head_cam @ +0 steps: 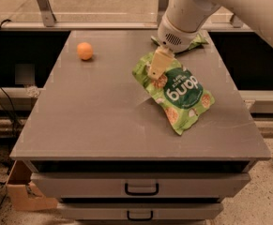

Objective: Move green rice chip bag near orange

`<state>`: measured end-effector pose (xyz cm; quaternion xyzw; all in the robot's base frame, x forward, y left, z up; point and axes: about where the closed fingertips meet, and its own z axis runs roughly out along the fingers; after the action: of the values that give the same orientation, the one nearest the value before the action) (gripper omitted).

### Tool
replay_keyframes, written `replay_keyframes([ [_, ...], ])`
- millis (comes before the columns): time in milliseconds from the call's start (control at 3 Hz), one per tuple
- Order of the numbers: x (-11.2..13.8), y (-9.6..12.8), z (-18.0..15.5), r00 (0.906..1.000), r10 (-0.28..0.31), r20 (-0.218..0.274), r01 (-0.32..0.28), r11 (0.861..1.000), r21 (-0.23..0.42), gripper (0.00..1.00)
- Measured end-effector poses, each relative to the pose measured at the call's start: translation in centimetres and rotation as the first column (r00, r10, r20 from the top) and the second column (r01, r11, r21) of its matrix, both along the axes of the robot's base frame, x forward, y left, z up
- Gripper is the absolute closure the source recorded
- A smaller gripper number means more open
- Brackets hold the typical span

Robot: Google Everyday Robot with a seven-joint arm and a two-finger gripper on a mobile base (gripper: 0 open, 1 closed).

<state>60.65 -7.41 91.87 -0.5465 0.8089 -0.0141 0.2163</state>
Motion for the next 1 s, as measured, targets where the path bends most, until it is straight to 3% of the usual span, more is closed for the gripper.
replay_keyframes([
  [333, 0.1, 0.3, 0.2, 0.9999, 0.009, 0.010, -0.009, 1.000, -0.012, 1.00],
  [667, 1.0, 2.5, 2.1, 0.9949, 0.079, 0.062, -0.076, 0.996, -0.050, 1.00],
  [1000, 2.3, 6.2, 3.8, 0.9775, 0.186, 0.100, -0.175, 0.978, -0.113, 1.00],
])
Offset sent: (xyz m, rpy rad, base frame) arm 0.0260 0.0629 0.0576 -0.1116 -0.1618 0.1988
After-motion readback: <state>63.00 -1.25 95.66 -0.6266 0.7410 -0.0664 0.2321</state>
